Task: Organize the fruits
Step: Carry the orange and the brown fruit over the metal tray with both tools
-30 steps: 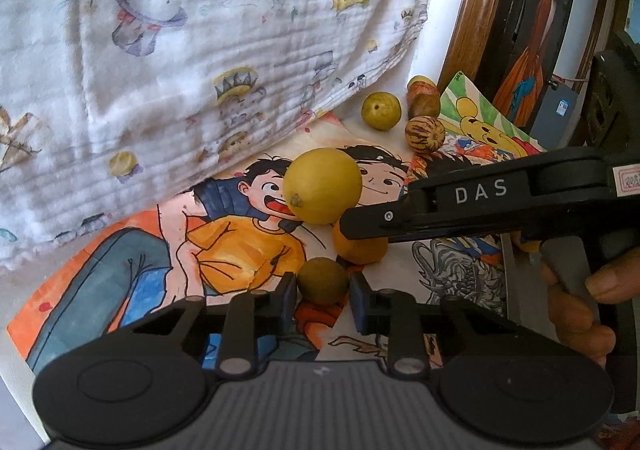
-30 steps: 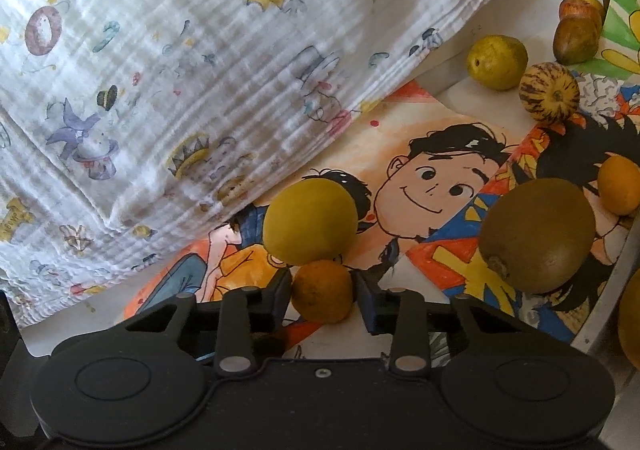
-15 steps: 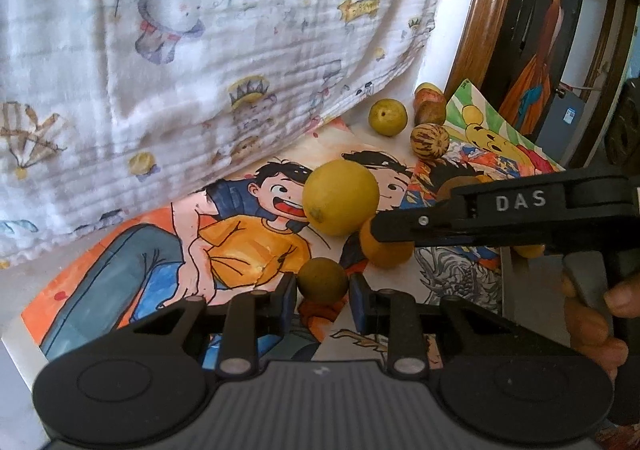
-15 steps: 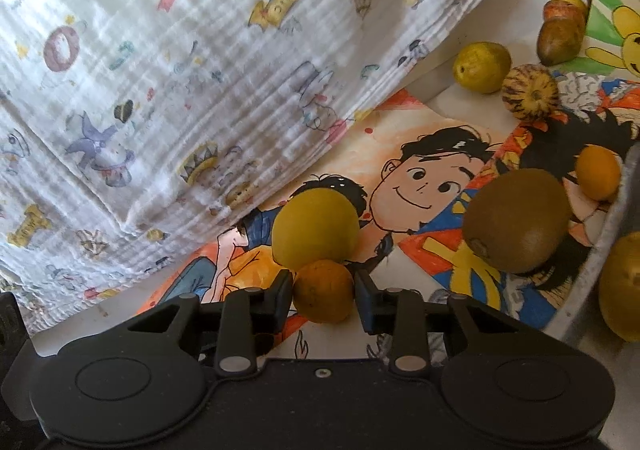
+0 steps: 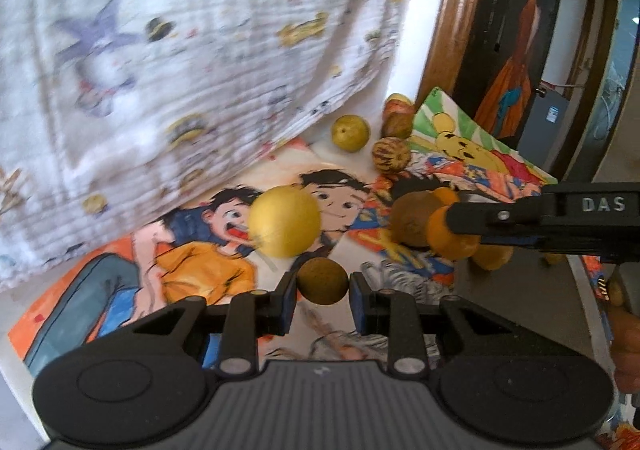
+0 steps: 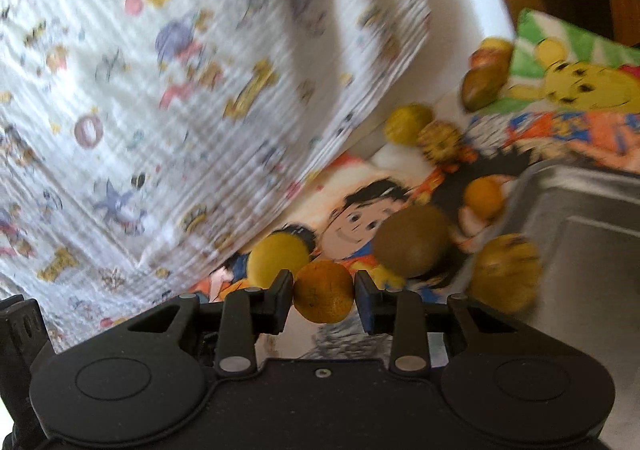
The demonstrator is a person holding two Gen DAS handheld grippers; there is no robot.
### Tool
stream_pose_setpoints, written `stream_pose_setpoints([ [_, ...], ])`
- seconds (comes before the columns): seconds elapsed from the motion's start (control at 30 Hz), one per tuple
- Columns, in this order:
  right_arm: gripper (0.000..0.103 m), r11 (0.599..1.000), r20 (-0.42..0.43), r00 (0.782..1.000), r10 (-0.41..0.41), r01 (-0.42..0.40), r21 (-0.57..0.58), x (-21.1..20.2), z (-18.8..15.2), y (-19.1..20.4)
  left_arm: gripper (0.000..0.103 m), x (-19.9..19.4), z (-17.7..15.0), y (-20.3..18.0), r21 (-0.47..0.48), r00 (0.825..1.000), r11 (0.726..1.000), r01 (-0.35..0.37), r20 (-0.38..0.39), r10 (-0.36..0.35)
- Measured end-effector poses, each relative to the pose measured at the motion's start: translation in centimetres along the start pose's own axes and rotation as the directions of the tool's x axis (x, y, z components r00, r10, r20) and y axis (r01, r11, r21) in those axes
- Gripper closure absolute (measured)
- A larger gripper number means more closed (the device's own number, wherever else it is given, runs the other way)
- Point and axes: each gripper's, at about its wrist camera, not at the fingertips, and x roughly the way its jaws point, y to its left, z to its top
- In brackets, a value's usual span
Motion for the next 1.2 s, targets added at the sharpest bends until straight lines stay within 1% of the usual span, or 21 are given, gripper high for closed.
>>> stream_pose_setpoints([
  [0.13, 0.067, 0.999, 0.068, 0.996, -0.053, 0.052, 0.016, -3.0, 0.4, -1.6, 0.072, 0.3, 0.7, -2.1, 0.029, 0.999, 0.999, 0.036, 0.008, -0.036],
  [0.27, 0.067, 0.991, 0.123, 0.984, -0.129, 0.124, 0.048, -5.6, 0.2, -3.7, 0.072, 0.8, 1.3, -4.5, 0.078, 0.996, 0.993, 0.09, 0.013, -0.091],
  [0.47, 0.067, 0.968, 0.168, 0.955, -0.244, 0.229, 0.104, -8.6, -0.8, -6.9, 0.072, 1.6, 1.3, -8.1, 0.14, 0.987, 0.977, 0.162, -0.003, -0.163],
  [0.6, 0.067, 0.952, 0.167, 0.942, -0.291, 0.268, 0.147, -9.4, -1.6, -8.6, 0.072, 2.4, 0.8, -10.1, 0.16, 0.979, 0.966, 0.203, -0.028, -0.201],
  [0.67, 0.067, 0.944, 0.162, 0.935, -0.314, 0.289, 0.159, -9.6, -2.0, -9.2, 0.072, 2.7, 0.3, -10.8, 0.172, 0.977, 0.962, 0.212, -0.044, -0.208],
  [0.8, 0.067, 0.934, 0.148, 0.931, -0.335, 0.308, 0.179, -9.5, -2.7, -10.0, 0.072, 3.6, -0.6, -11.7, 0.179, 0.975, 0.959, 0.221, -0.076, -0.211],
  [0.97, 0.067, 0.926, 0.133, 0.927, -0.352, 0.324, 0.192, -9.1, -3.1, -10.5, 0.072, 4.5, -1.2, -11.6, 0.164, 0.976, 0.965, 0.204, -0.106, -0.188],
  [1.2, 0.067, 0.918, 0.111, 0.922, -0.37, 0.345, 0.194, -8.5, -3.4, -11.0, 0.072, 5.1, -1.4, -11.5, 0.154, 0.975, 0.967, 0.202, -0.126, -0.183],
])
